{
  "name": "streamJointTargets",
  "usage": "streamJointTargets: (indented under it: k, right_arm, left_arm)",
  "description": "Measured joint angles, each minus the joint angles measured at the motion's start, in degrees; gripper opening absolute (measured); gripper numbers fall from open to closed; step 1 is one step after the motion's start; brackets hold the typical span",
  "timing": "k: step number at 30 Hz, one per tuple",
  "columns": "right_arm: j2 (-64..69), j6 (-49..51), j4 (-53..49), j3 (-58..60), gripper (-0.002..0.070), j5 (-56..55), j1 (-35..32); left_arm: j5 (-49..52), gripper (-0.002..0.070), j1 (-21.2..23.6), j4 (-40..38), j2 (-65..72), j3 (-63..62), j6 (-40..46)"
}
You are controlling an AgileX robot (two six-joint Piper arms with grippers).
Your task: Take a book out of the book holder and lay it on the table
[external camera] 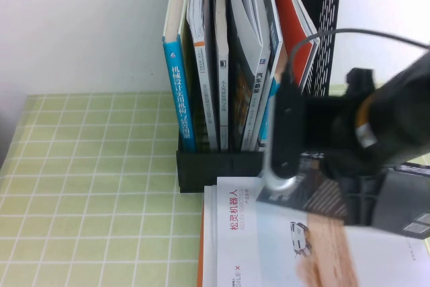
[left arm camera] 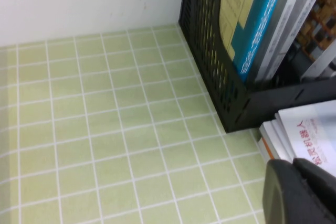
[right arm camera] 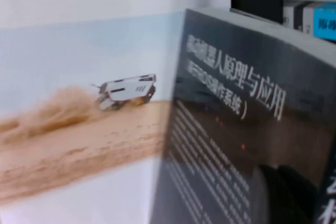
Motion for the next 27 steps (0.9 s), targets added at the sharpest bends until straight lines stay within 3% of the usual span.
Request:
streamJointTargets:
  k: [6,11,14,27]
  right_arm:
    - [4.57,10.11,-9.13,0.69,0.013,-2.37,7.01]
    - [6.29,30.0,-30.1,6.77,0.013,-5.78,11.91]
    - [6.32,36.95,-37.0,11.8,0.013,-7.91,13.09]
    - [5.71,39.34,-24.67,24.14,0.013,-24.1,13.82]
  left_arm:
    - [-0.96,-0.0002,-0.29,0.15,0.0,0.79,-0.08]
    - [-1.43,-0.0002,-2.12,1.19,0.0,0.79,-0.08]
    - [-1.43,-0.0002,-2.83,1.8,0.0,0.79,-0.08]
    - [-1.43,-0.0002,-3.45,2.16,0.0,0.79,-0.08]
